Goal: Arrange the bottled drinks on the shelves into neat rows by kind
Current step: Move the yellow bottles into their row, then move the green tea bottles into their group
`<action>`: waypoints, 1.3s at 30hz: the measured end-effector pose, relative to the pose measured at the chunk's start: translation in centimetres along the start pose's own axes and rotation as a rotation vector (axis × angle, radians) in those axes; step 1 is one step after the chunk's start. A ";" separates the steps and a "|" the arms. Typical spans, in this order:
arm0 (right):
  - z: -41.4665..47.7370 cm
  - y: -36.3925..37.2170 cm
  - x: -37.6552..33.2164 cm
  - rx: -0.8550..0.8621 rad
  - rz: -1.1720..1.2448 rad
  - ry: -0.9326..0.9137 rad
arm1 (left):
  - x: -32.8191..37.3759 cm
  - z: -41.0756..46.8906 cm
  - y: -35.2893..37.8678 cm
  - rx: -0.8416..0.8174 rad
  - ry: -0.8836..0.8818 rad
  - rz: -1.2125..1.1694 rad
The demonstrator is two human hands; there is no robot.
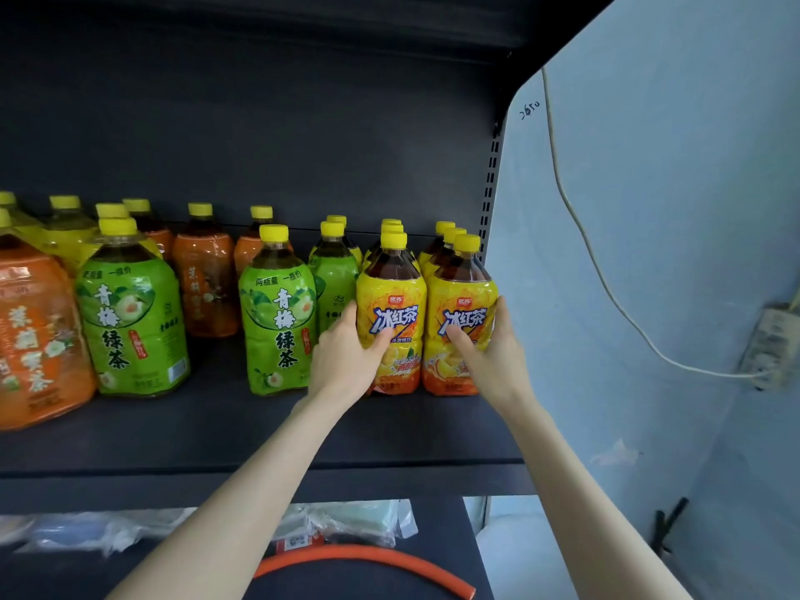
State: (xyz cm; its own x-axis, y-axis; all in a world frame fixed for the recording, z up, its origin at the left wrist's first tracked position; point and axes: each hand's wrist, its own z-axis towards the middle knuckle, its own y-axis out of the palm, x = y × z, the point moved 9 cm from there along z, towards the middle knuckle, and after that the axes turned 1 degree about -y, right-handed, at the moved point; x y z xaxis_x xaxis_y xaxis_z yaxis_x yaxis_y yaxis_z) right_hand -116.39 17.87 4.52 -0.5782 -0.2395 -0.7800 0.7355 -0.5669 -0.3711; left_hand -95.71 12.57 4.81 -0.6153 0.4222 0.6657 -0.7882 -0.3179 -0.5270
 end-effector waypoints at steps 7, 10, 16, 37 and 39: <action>-4.2 0.2 -4.2 0.118 -0.138 -0.157 | -2.0 -3.5 -7.2 0.214 0.066 -0.048; -4.3 2.9 -6.6 0.060 -0.112 -0.206 | -3.7 -2.9 -10.2 0.353 0.084 -0.095; -4.3 9.0 -9.7 0.015 -0.019 -0.232 | -9.3 0.9 -10.1 0.131 -0.056 -0.223; -4.3 21.2 -10.6 -0.194 0.328 0.020 | -13.6 2.7 -10.5 -0.146 0.010 -0.656; -3.7 20.7 -11.3 -0.140 0.273 -0.013 | -13.8 3.4 -10.9 -0.080 -0.001 -0.619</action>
State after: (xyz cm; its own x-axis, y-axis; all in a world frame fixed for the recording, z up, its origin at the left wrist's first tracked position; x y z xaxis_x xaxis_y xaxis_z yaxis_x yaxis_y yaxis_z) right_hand -93.28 11.77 3.79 -0.3565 -0.3781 -0.8543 0.9052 -0.3662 -0.2157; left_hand -78.64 7.30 3.16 -0.0446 0.5070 0.8608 -0.9954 0.0503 -0.0812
